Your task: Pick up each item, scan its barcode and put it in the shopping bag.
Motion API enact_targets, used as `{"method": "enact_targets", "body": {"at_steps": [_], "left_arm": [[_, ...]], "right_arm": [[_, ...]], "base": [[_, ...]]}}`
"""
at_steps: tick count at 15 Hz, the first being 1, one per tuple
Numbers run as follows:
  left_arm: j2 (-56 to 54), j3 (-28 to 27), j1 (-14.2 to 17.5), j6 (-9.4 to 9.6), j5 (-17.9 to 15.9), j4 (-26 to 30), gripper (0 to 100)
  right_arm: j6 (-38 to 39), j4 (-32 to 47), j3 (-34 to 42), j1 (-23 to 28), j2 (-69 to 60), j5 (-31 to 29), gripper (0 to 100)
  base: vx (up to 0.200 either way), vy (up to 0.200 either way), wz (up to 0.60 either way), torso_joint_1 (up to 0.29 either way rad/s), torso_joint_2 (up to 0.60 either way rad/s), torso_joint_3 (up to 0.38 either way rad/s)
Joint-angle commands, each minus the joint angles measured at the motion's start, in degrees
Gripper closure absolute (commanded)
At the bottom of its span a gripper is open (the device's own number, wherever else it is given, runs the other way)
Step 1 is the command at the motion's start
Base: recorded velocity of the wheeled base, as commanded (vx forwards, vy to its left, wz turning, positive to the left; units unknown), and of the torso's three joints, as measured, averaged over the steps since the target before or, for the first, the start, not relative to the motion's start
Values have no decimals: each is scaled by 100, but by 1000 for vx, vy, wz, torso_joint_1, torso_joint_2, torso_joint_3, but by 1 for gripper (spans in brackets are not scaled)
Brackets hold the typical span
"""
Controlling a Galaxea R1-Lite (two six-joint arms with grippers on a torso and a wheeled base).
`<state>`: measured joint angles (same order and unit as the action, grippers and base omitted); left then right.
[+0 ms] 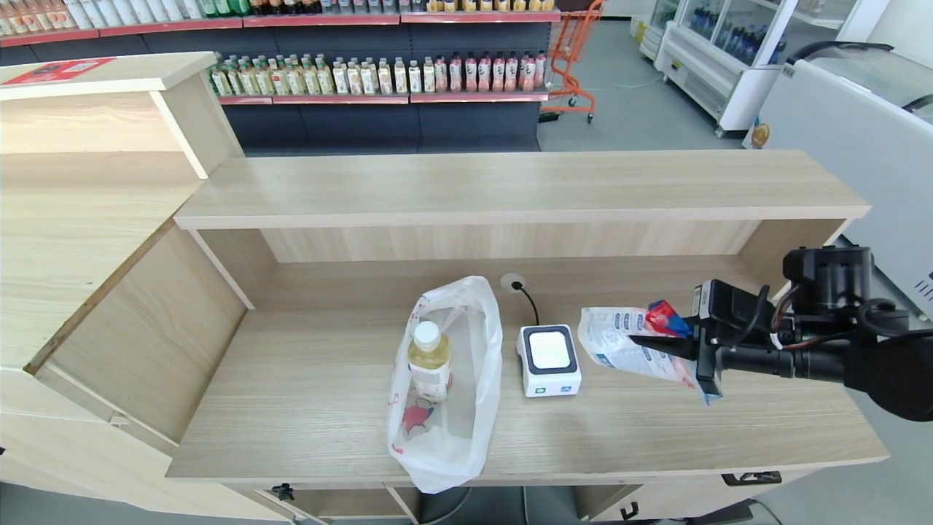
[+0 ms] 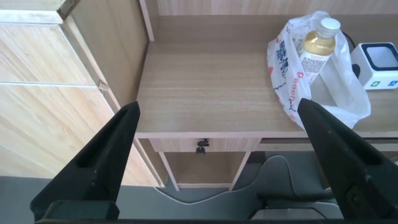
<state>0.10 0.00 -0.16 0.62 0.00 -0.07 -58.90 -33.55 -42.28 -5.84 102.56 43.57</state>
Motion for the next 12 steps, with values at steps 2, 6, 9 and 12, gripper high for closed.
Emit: {"method": "enact_targets", "body": {"at_steps": [2,6,9,12], "left_arm": [[-1,0,-2,-1,0,-1,0],[-1,0,-2,-1,0,-1,0],[-1,0,-2,-1,0,-1,0],[-1,0,-2,-1,0,-1,0]], "right_arm": [[-341,120,-545,92,730,556,100],[-420,129,-1116,74,1284,1233,100],[-649,129,-1661,65,1688,1558,100],[-807,138,-1819,188,1978,1681,100]], "base": [[0,0,0,0,0,0],[0,0,0,0,0,0],[0,0,0,0,0,0],[0,0,0,0,0,0]]}}
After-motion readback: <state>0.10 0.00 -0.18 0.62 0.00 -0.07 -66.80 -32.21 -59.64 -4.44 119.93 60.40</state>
